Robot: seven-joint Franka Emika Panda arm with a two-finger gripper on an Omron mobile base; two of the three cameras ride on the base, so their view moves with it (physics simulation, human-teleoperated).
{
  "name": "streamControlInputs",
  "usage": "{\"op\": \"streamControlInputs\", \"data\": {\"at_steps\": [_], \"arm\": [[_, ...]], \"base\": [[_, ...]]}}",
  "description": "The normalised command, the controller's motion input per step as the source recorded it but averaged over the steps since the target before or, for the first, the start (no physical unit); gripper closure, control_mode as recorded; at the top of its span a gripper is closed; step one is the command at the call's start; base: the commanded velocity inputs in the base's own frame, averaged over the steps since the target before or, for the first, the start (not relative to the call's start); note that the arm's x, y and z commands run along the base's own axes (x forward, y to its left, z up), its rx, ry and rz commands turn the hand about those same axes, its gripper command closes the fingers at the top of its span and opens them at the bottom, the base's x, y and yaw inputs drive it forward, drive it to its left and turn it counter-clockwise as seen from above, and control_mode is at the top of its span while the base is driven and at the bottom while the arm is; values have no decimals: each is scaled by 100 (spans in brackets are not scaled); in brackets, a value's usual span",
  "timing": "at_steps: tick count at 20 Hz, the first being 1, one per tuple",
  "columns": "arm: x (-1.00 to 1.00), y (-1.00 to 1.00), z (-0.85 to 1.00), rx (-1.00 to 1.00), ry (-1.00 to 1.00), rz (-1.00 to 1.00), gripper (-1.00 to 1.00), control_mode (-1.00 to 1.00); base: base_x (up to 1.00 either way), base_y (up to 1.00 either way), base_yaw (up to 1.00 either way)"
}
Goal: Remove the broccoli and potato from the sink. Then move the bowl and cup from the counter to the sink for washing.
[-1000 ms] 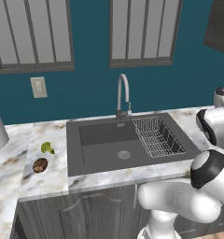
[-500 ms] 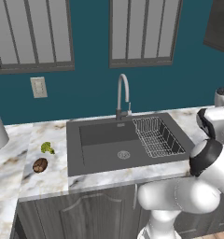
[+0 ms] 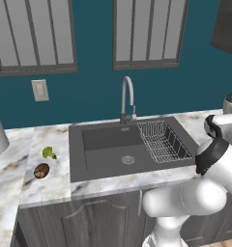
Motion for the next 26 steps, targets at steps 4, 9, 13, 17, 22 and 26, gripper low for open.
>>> {"op": "streamControlInputs", "data": {"at_steps": [4, 9, 13, 17, 22, 26], "arm": [[14, -7, -10, 0, -8, 0, -100, -100], [18, -8, -9, 0, -2, 0, -100, -100], [22, -4, -7, 0, 0, 0, -100, -100], [22, -4, -8, 0, 0, 0, -100, -100], [17, -9, -12, 0, 0, 0, -100, -100], [16, -12, -12, 0, 0, 0, -100, -100]], "base": [[0, 0, 0], [0, 0, 0], [0, 0, 0], [0, 0, 0], [0, 0, 0], [0, 0, 0]]}}
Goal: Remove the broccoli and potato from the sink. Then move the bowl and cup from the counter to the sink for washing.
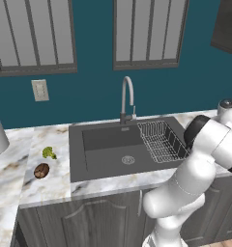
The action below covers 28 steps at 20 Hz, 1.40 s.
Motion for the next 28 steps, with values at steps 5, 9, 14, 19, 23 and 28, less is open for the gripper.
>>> {"op": "streamControlInputs", "data": {"at_steps": [5, 9, 14, 19, 23, 28], "arm": [[14, -17, -6, 0, 0, 0, -100, -100], [12, -20, -3, 0, 0, 0, -100, -100], [11, -17, -5, 0, 0, 0, -100, -100], [13, -17, -6, 0, 0, 0, -100, -100], [15, -17, -6, 0, 0, 0, -100, -100], [9, -14, -7, 0, 0, 0, -100, -100]], "base": [[0, 0, 0], [0, 0, 0], [0, 0, 0], [0, 0, 0], [0, 0, 0], [0, 0, 0]]}}
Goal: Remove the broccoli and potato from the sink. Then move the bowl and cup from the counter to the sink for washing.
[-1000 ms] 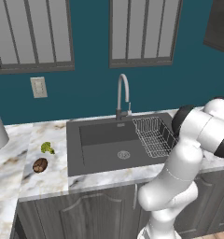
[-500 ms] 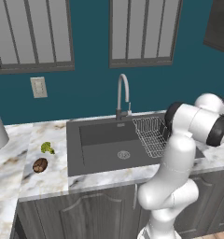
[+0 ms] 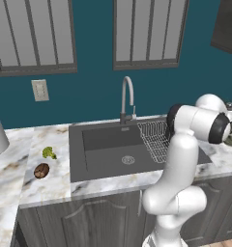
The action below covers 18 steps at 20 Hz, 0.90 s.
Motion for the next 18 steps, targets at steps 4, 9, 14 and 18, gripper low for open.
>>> {"op": "streamControlInputs", "data": {"at_steps": [4, 9, 14, 18], "arm": [[8, -8, -11, 0, 0, 0, -100, -100], [5, -3, -15, 0, -1, 0, -100, -100], [5, 0, -17, 0, -1, 0, 100, -100], [7, 0, -19, 0, 0, 0, 100, -100]], "base": [[0, 0, 0], [0, 0, 0], [0, 0, 0], [0, 0, 0]]}}
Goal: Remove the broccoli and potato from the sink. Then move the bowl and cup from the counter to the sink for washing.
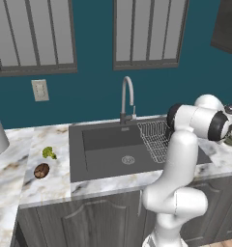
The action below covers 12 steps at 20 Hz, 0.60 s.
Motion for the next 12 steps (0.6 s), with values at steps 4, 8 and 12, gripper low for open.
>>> {"op": "streamControlInputs", "data": {"at_steps": [4, 8, 12], "arm": [[9, -1, -14, 0, 0, 0, 100, -100], [0, 0, -3, 0, 0, 0, 100, -100], [-2, 0, 1, 0, -1, 1, 100, -100]], "base": [[0, 0, 0], [0, 0, 0], [0, 0, 0]]}}
